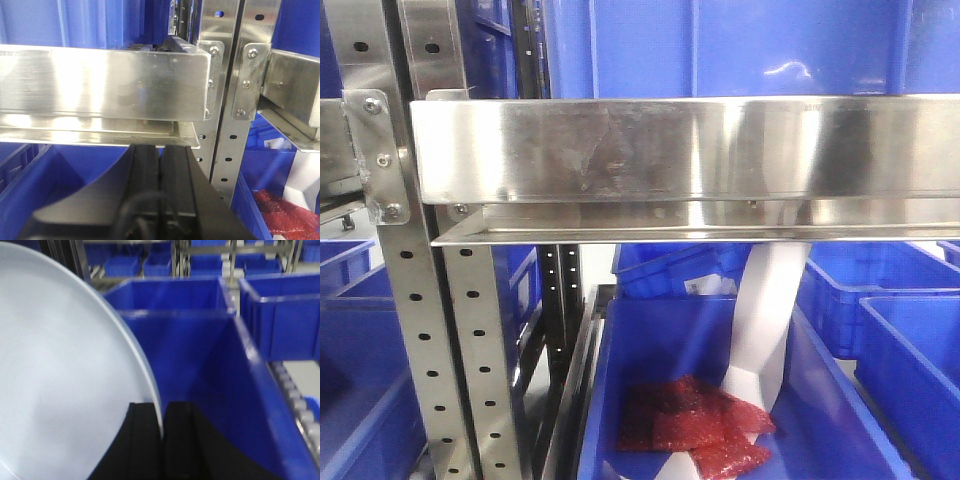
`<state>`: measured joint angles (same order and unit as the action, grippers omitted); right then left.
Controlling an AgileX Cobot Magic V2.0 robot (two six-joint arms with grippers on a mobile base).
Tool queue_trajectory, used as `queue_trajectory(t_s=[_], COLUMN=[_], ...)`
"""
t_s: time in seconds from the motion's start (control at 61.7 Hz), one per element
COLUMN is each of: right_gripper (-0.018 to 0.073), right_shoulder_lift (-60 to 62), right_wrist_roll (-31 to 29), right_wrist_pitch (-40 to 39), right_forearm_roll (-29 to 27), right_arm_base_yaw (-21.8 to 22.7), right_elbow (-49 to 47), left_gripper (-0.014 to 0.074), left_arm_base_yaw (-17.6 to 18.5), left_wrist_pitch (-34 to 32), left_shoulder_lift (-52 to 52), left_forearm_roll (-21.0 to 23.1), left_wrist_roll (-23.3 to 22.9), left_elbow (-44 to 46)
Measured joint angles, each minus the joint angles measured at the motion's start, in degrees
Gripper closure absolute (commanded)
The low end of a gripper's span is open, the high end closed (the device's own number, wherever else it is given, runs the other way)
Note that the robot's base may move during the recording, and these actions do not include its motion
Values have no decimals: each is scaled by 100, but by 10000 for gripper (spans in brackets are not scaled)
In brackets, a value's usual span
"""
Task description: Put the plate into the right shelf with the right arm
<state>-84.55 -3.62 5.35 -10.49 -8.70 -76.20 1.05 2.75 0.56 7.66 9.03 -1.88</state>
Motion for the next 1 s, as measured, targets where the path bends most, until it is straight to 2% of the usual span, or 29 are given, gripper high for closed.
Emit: queue_trajectory(t_s=[0.178,0.373,0.437,0.502,0.68,0.729,0.875,1.004], right_gripper=[137,115,131,199,524,501,505,505], right_shoulder_lift=[-79,-79,-79,-52,260,359,522,684], right_wrist_roll=[4,4,4,4,4,4,4,13], right_wrist_pitch=[0,-24,-69,-70,86,144,469,1103], right_forearm_roll=[0,0,-10,-7,-7,-13,-21,-21], right_arm_base_yaw=[-238,-330,-330,-330,-330,-330,-170,53], right_elbow=[-8,-21,-21,-21,-21,-21,-33,18], left_gripper=[724,724,724,724,724,724,724,724], left_arm_base_yaw=[0,0,0,0,0,0,0,0], left_wrist_pitch=[0,0,0,0,0,0,0,0], left_shoulder_lift=[0,0,0,0,0,0,0,0], left_forearm_roll=[0,0,0,0,0,0,0,0], left_wrist_roll=[0,0,0,0,0,0,0,0], left_elbow=[0,0,0,0,0,0,0,0])
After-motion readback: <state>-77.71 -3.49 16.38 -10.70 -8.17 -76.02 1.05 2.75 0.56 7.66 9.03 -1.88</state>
